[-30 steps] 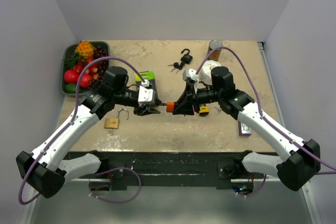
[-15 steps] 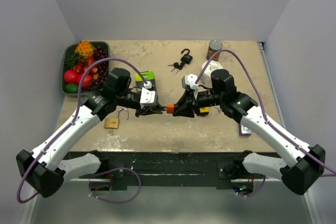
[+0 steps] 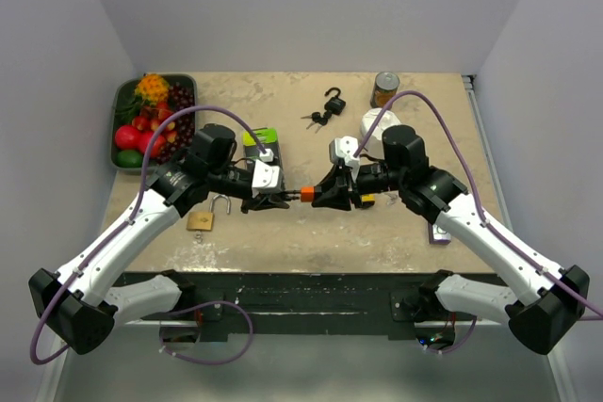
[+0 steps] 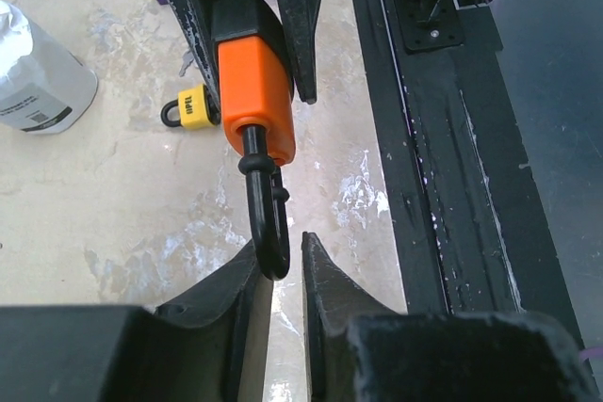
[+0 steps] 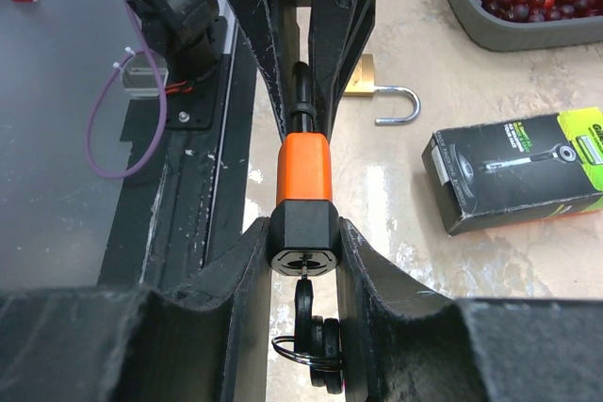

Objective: Lock with the key
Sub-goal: Lock the lock.

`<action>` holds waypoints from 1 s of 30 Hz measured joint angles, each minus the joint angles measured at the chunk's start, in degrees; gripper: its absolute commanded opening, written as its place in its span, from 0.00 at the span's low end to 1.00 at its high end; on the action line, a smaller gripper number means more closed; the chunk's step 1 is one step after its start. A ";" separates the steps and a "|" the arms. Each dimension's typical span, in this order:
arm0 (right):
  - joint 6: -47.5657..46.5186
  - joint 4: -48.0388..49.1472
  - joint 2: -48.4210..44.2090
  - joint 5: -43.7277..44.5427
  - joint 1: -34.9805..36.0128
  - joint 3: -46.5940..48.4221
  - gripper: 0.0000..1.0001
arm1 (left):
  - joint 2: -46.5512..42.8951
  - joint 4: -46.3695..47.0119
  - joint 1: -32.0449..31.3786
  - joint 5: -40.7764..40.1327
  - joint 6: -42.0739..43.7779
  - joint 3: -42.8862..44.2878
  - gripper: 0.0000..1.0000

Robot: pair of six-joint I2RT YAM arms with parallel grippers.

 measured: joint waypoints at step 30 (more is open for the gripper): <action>-2.14 -2.12 -0.02 2.32 0.31 0.00 0.00 | 0.17 -1.07 -0.02 -3.21 1.40 1.92 0.27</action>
